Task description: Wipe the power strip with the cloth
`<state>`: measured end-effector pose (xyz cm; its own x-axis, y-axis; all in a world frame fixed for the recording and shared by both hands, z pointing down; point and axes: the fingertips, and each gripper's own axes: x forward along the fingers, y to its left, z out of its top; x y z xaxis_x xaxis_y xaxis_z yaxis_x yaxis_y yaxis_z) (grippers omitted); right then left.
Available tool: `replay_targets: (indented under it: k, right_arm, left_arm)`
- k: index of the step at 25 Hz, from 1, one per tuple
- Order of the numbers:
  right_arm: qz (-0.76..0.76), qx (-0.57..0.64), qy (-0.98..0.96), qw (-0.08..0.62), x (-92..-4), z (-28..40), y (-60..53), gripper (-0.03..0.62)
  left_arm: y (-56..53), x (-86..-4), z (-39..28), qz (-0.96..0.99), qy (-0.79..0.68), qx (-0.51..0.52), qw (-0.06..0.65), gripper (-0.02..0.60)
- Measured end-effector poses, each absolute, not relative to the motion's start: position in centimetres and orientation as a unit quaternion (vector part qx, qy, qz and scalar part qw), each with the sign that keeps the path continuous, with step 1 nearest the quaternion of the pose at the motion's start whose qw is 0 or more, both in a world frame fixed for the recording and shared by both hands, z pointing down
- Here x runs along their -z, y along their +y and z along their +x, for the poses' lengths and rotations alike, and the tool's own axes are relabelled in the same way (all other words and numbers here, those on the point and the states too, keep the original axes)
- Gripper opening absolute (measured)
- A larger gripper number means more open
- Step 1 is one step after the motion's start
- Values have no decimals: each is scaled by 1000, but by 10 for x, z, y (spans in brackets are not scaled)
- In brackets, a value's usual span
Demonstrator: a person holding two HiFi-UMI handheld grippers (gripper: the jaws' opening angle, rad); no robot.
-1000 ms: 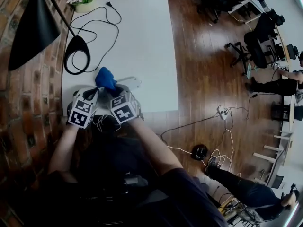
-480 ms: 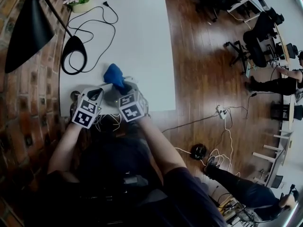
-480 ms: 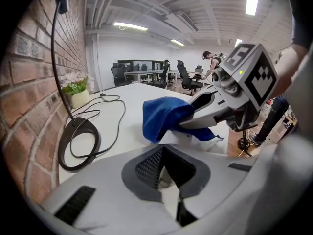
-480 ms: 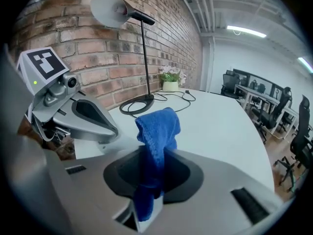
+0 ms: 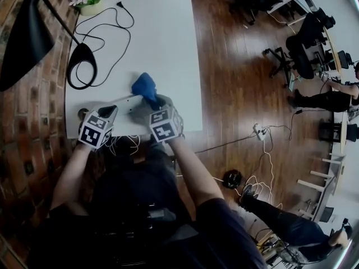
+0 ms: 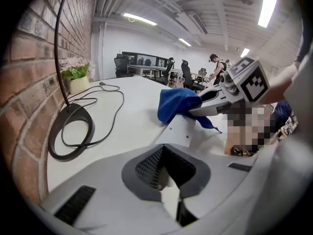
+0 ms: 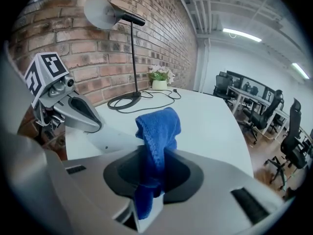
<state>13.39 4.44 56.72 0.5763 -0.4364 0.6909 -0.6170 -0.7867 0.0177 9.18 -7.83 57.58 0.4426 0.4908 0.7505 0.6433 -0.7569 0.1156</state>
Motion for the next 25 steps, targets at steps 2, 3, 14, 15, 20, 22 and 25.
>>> replay_targets:
  k: [2, 3, 14, 15, 20, 22, 25]
  right_arm:
    - [882, -344, -295, 126, -566, 136, 48, 86]
    - [884, -342, -294, 124, -565, 136, 49, 86]
    - [891, -339, -284, 106, -563, 137, 49, 86]
    - [891, -339, -284, 105, -563, 137, 49, 86]
    - [891, -342, -280, 102, -564, 140, 49, 86]
    - [892, -344, -276, 104, -563, 143, 50, 86]
    - [890, -351, -273, 103, -564, 141, 49, 86]
  left_arm:
    - [-77, -575, 92, -842, -337, 411, 95, 8]
    - [-77, -576, 92, -843, -334, 411, 92, 9]
    - [-78, -575, 93, -842, -329, 424, 45, 9]
    - [-78, -575, 93, -842, -330, 424, 45, 11]
    - [-79, -574, 94, -846, -328, 417, 50, 11]
    - [-77, -574, 98, -847, -329, 414, 56, 11]
    - [-77, -576, 95, -844, -331, 418, 62, 11]
